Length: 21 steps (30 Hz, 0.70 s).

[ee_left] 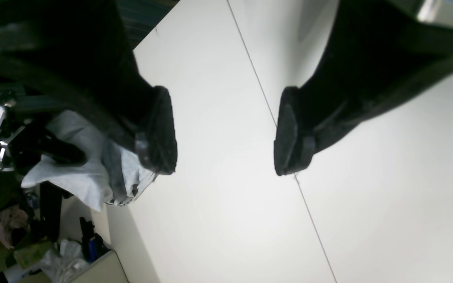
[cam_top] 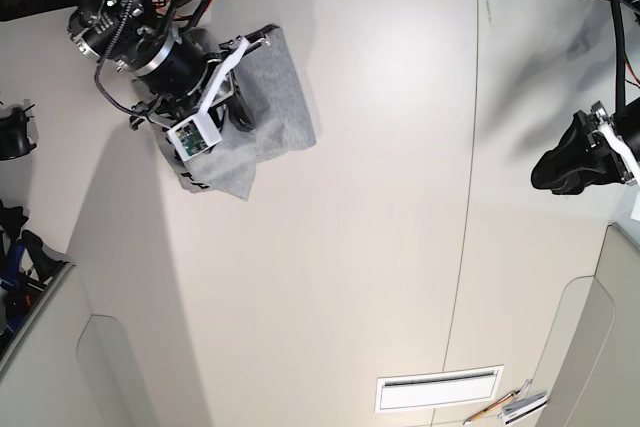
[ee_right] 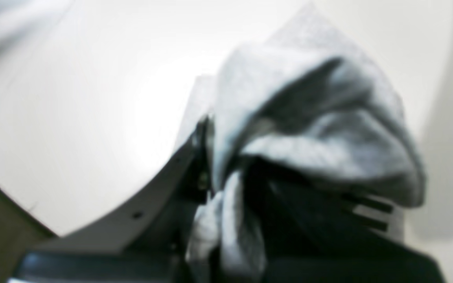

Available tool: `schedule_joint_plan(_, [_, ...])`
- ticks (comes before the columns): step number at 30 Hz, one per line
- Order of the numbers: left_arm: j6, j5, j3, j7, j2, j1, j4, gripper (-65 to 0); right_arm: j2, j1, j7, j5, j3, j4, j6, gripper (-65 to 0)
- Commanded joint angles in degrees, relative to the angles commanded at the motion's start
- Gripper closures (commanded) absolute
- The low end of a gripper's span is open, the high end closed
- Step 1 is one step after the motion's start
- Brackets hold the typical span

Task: Fold the T-shirt properly
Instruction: 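Lift the collar end with the right gripper and fold it over the bundle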

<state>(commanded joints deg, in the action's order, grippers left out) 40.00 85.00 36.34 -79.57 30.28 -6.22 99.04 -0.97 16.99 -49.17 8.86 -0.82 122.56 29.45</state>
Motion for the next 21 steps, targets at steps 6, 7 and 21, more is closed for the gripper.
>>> schedule_joint_plan(6, [0.0, 0.0, 0.0, -0.1, -0.3, 0.0, 0.0, -42.1, -2.6, -0.3, 2.2, -16.3, 11.8, 0.0, -10.86, 0.0])
schedule_joint_plan(7, [0.0, 0.0, 0.0, -0.2, -0.3, 0.0, 0.0, -42.1, -3.0, -0.3, 2.2, -20.0, 14.1, 0.0, -13.22, 0.0])
schedule_joint_plan(21, [0.0, 0.0, 0.0, -0.2, -0.3, 0.0, 0.0, -42.1, -5.2, -0.5, -1.6, -49.1, 35.3, -0.9, -29.73, 0.0])
